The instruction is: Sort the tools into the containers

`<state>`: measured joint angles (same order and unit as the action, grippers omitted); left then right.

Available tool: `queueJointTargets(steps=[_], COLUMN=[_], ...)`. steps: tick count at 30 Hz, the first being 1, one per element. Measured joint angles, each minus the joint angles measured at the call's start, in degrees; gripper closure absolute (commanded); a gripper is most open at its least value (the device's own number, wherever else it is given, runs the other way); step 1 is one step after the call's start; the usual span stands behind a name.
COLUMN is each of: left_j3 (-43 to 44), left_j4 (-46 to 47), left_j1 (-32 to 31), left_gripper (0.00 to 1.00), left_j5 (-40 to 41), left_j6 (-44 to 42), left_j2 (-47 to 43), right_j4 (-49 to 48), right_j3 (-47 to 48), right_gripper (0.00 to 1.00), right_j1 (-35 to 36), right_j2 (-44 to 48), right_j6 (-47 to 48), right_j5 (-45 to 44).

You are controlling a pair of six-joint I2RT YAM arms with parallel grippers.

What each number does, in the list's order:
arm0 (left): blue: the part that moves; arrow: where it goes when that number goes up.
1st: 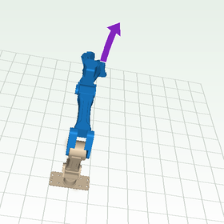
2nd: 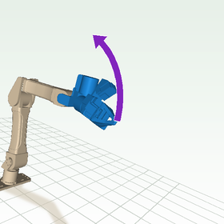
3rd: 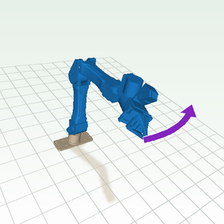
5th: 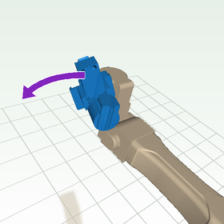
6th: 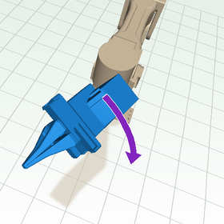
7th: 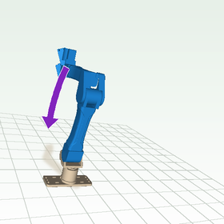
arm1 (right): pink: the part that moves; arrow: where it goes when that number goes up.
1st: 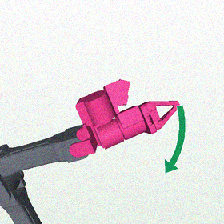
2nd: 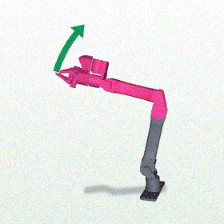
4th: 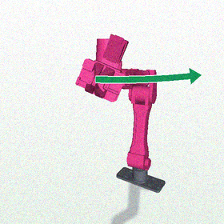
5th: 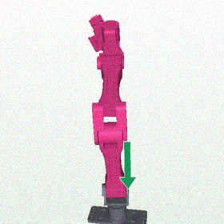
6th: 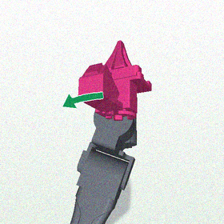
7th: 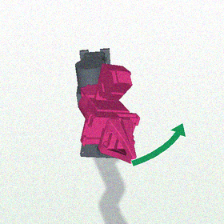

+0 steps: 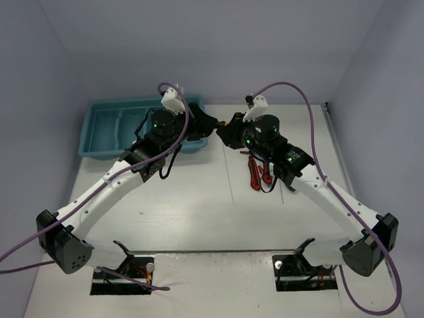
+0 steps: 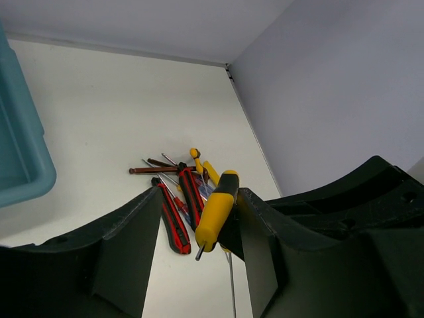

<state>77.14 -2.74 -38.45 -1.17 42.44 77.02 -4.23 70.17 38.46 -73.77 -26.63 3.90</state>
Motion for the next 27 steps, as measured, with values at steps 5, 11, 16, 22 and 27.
queueJointTargets(steps=[5,11,16,22,27], left_j3=[0.0,0.0,0.0,0.0,0.0], left_j4=[0.0,0.1,0.4,1.1,-0.4], left_j1=[-0.3,-0.5,-0.5,-0.6,0.2], left_gripper=[0.64,0.77,0.98,1.0,1.0], left_j5=[-1.0,-1.0,-1.0,-0.8,0.4], left_j6=[-0.1,-0.6,-1.8,-4.1,-8.0], left_j2=[0.1,0.1,0.1,0.0,-0.8], right_j4=[-0.5,-1.0,-1.5,-2.0,-2.4], right_j3=[0.0,0.0,0.0,-0.2,-1.1], right_gripper=[1.0,1.0,0.99,0.5,0.22], right_j1=[0.0,0.0,0.0,0.0,0.0], right_j2=[-0.2,-0.6,-1.1,-1.2,-1.1], right_j6=[-0.4,-0.5,-1.0,-1.8,-1.7], right_j5=[0.0,0.1,0.7,1.0,1.3])
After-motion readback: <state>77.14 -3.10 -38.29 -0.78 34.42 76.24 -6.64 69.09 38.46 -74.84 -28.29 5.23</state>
